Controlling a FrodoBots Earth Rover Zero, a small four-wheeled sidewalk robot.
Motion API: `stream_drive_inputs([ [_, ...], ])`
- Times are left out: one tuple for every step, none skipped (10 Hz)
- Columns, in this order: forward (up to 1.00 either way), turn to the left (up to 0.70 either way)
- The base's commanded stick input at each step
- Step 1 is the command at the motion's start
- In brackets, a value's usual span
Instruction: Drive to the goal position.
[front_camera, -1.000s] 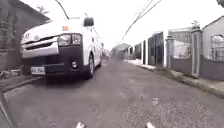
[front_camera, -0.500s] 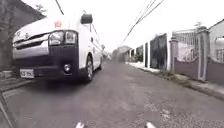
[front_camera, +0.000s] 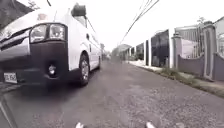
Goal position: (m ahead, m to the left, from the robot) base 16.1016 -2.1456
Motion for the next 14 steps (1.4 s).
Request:
stream_drive_inputs([
  [0.70,0.12],
  [0.70,0.12],
  [0.70,0.09],
  [0.70,0.02],
  [0.70,0.00],
  [0.70,0.00],
  [0.70,0.00],
  [0.70,0.00],
  [0.70,0.00],
  [0.70,0.00],
  [0.70,0.00],
  [0.70,0.00],
  [0.70,-0.09],
  [0.70,-0.14],
])
